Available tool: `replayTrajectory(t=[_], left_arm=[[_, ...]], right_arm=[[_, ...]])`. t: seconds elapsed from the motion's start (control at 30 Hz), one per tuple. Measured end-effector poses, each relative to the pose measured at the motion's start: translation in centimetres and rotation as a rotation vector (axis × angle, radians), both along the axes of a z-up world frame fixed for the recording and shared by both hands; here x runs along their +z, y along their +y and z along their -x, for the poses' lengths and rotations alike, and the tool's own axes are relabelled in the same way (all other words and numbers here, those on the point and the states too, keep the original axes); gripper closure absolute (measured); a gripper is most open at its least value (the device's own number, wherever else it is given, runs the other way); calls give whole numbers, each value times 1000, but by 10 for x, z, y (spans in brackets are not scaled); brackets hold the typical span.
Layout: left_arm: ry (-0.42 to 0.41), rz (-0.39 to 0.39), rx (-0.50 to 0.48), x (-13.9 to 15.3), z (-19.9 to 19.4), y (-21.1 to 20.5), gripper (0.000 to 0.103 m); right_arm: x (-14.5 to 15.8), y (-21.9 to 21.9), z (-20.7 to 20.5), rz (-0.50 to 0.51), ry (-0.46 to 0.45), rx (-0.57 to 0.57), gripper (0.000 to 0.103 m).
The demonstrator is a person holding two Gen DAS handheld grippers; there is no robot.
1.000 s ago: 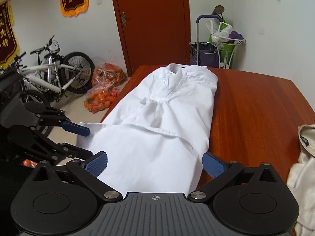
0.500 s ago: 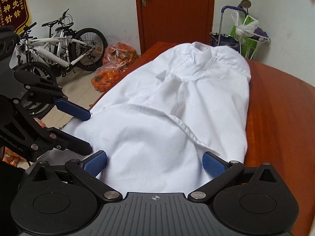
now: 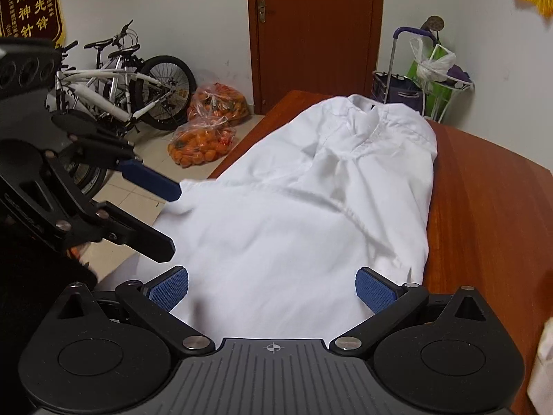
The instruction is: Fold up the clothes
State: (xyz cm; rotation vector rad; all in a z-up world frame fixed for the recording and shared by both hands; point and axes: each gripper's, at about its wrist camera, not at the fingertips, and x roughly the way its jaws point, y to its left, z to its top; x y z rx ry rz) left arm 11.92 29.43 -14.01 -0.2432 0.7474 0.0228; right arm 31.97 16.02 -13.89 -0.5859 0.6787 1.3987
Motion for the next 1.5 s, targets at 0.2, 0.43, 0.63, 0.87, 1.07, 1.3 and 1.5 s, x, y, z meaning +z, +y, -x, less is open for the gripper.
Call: replayTrajectory(t=[0.2, 0.43, 0.63, 0.87, 1.07, 1.3, 1.5], left_arm=[[97, 9, -4, -26, -6, -4, 31], [93, 32, 10, -40, -6, 2, 31], [68, 12, 1, -29, -4, 6, 31], [52, -28, -38, -10, 5, 8, 31], [47, -27, -42, -4, 10, 7, 31], [52, -3, -15, -3, 16, 8, 31], [61, -1, 6, -6, 24, 6, 31]], right_arm=[[-30, -3, 3, 43, 52, -67, 0], [-38, 0, 3, 52, 46, -53, 0], [-12, -13, 10, 35, 14, -94, 0], [9, -27, 27, 23, -15, -206, 0], [-4, -26, 47, 49, 2, -253, 0], [-32, -20, 58, 80, 27, -319, 0], [-46, -26, 59, 28, 37, -357, 0]])
